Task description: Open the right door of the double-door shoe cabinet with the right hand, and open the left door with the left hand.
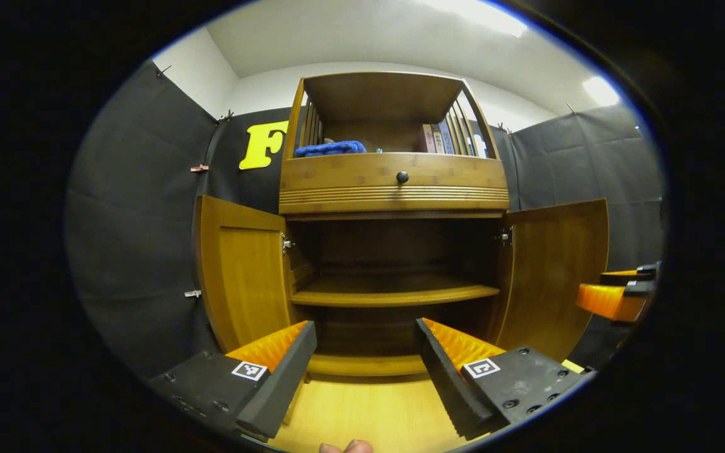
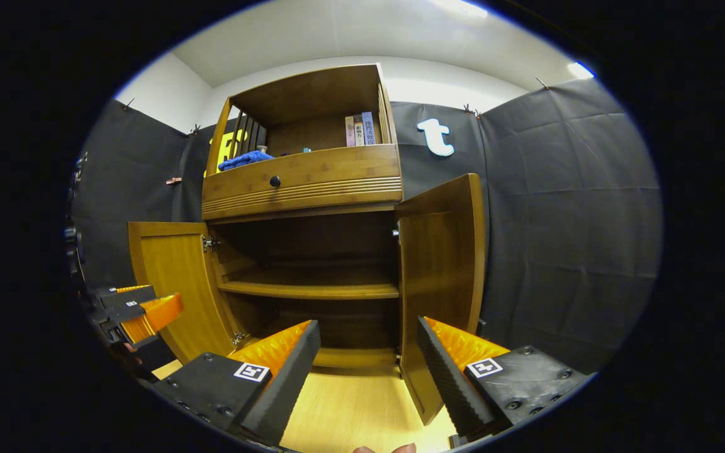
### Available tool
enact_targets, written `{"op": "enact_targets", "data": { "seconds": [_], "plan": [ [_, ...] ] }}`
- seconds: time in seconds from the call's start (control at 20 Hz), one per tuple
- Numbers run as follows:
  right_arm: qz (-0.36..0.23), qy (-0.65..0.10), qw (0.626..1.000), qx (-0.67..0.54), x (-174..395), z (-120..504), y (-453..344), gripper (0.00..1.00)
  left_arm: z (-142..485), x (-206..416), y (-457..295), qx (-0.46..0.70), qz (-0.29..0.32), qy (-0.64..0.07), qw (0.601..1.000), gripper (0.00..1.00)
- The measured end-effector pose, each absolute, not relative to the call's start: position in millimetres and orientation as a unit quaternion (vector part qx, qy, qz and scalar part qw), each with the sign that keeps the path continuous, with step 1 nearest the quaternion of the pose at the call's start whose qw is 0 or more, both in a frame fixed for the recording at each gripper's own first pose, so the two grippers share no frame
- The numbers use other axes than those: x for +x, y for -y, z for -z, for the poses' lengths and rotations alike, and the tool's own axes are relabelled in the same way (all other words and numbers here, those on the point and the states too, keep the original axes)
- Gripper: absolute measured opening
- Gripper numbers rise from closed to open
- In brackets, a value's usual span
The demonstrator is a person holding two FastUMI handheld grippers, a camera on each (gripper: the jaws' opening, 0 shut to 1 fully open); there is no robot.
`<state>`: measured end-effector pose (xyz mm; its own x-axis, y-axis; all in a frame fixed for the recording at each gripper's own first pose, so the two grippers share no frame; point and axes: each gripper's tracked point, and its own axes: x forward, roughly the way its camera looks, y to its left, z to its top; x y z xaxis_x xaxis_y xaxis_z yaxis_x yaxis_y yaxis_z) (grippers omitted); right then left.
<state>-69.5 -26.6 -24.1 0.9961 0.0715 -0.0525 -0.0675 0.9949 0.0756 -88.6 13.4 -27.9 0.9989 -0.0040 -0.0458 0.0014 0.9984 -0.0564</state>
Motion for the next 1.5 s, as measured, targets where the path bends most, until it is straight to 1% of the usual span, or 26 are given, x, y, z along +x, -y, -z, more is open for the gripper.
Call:
{"op": "enact_targets", "data": {
  "seconds": [0.05,0.1,0.4,0.45,0.5,0.9,0.95,1.0,1.05,1.1,1.4,1.45,1.5],
  "plan": [
    [-0.035,-0.026,0.998,0.037,-68,24,28,1.0,24,-86,-11,-0.027,-0.001,-0.021,0.999,1.0],
    [-0.036,-0.025,0.998,0.039,-68,23,28,0.98,23,-84,-10,-0.025,-0.005,-0.017,1.0,1.0],
    [-0.04,-0.016,0.999,0.031,-69,20,27,0.98,19,-75,5,-0.01,0.0,-0.012,1.0,1.0],
    [-0.04,-0.015,0.999,0.03,-68,20,27,1.0,19,-74,6,-0.01,0.001,-0.012,1.0,1.0],
    [-0.039,-0.015,0.999,0.029,-69,20,27,0.98,18,-73,7,-0.012,0.001,-0.012,1.0,1.0],
    [-0.038,-0.016,0.999,0.027,-70,21,28,0.98,15,-74,4,-0.016,-0.005,-0.011,1.0,1.0],
    [-0.039,-0.017,0.999,0.027,-71,21,27,1.0,16,-74,4,-0.013,-0.005,-0.011,1.0,1.0],
    [-0.039,-0.017,0.999,0.027,-70,22,27,0.98,17,-75,4,-0.012,-0.004,-0.013,1.0,0.97],
    [-0.039,-0.018,0.999,0.027,-70,22,26,0.98,17,-75,3,-0.012,-0.004,-0.012,1.0,0.94],
    [-0.039,-0.018,0.999,0.027,-70,22,26,0.98,16,-76,3,-0.013,-0.004,-0.012,1.0,1.0],
    [-0.041,-0.018,0.999,0.024,-71,22,25,0.98,17,-76,2,-0.01,-0.005,-0.01,1.0,1.0],
    [-0.04,-0.018,0.999,0.024,-71,22,25,0.98,15,-76,2,-0.01,-0.005,-0.01,1.0,0.94],
    [-0.04,-0.018,0.999,0.024,-72,23,25,0.98,17,-75,2,-0.01,-0.005,-0.01,1.0,0.97]
  ]
}}
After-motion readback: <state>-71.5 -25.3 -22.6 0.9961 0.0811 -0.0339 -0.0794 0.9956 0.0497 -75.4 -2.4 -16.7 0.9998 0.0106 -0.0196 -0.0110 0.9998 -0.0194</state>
